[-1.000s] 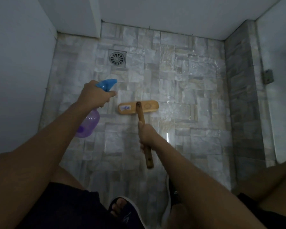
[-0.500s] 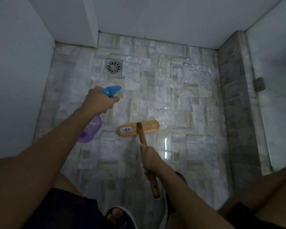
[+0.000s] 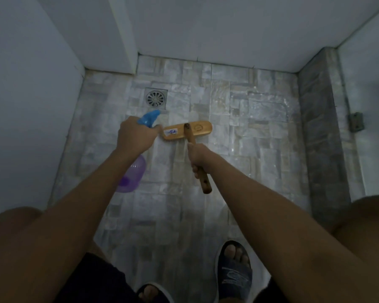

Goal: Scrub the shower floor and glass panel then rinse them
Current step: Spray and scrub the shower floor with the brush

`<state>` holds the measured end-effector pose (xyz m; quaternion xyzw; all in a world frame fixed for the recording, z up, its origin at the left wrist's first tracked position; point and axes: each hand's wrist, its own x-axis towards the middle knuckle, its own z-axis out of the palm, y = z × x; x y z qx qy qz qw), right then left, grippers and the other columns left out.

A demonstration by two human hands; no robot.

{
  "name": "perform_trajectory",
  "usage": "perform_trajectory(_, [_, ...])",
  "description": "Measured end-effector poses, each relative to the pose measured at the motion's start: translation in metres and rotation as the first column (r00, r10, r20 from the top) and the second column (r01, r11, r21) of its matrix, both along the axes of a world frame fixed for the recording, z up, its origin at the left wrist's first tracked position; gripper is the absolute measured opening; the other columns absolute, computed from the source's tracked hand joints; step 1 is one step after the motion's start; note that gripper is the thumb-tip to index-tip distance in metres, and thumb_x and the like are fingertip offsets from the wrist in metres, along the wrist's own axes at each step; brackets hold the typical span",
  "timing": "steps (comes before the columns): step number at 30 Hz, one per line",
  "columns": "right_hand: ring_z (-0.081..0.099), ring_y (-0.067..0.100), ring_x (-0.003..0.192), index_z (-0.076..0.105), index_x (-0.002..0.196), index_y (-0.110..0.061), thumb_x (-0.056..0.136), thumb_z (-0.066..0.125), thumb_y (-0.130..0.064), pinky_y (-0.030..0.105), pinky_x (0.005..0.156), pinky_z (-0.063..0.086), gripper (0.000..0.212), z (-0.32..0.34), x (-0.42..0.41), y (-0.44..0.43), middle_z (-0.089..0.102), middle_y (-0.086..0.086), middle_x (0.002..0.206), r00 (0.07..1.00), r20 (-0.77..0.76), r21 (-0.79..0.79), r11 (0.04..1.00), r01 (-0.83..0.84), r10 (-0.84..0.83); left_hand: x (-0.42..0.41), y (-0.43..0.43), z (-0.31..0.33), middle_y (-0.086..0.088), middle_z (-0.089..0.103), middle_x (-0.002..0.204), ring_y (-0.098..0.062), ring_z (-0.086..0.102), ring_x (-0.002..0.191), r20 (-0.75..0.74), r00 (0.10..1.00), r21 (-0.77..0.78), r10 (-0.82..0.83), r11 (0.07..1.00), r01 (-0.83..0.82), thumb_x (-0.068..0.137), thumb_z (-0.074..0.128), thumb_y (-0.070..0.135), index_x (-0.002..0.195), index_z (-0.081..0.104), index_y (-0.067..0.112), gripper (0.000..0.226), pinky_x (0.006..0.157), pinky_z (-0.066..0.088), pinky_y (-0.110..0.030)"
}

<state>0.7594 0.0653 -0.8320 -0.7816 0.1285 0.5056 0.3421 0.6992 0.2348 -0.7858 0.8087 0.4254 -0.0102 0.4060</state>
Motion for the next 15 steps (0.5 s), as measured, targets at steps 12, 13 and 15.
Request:
perform_trajectory(12, [0.051,0.027,0.052,0.053,0.104,-0.001,0.105,0.030,-0.005,0.047,0.071,0.054,0.024,-0.001,0.028,0.002,0.053,0.017,0.065,0.988,-0.078,0.067,0.989,-0.131,0.136,0.029,-0.049,0.032,-0.009,0.066,0.077,-0.027,0.068,0.068,0.034,0.940,-0.113,0.340,0.936,-0.334,0.080,0.080,0.039,0.073,0.050,0.018,0.037,0.068,0.062,-0.046])
perform_trajectory(13, [0.050,0.027,0.052,0.053,0.095,0.002,0.103,0.029,-0.001,0.048,0.076,0.055,0.025,0.003,0.029,0.005,0.052,0.017,0.064,0.988,-0.086,0.080,0.989,-0.124,0.131,0.031,-0.050,0.038,-0.006,0.063,0.076,-0.028,0.069,0.072,0.033,0.936,-0.091,0.351,0.933,-0.347,0.080,0.079,0.039,0.074,0.049,0.019,0.037,0.071,0.062,-0.046])
perform_trajectory(15, [0.048,0.027,0.052,0.050,0.081,0.001,0.101,0.028,0.001,0.047,0.078,0.052,0.030,0.008,0.031,0.008,0.050,0.016,0.062,0.988,-0.100,0.088,0.990,-0.107,0.115,0.035,-0.047,0.048,-0.005,0.064,0.077,-0.028,0.070,0.075,0.035,0.928,-0.077,0.370,0.927,-0.366,0.077,0.080,0.045,0.084,0.055,0.014,0.040,0.072,0.062,-0.048])
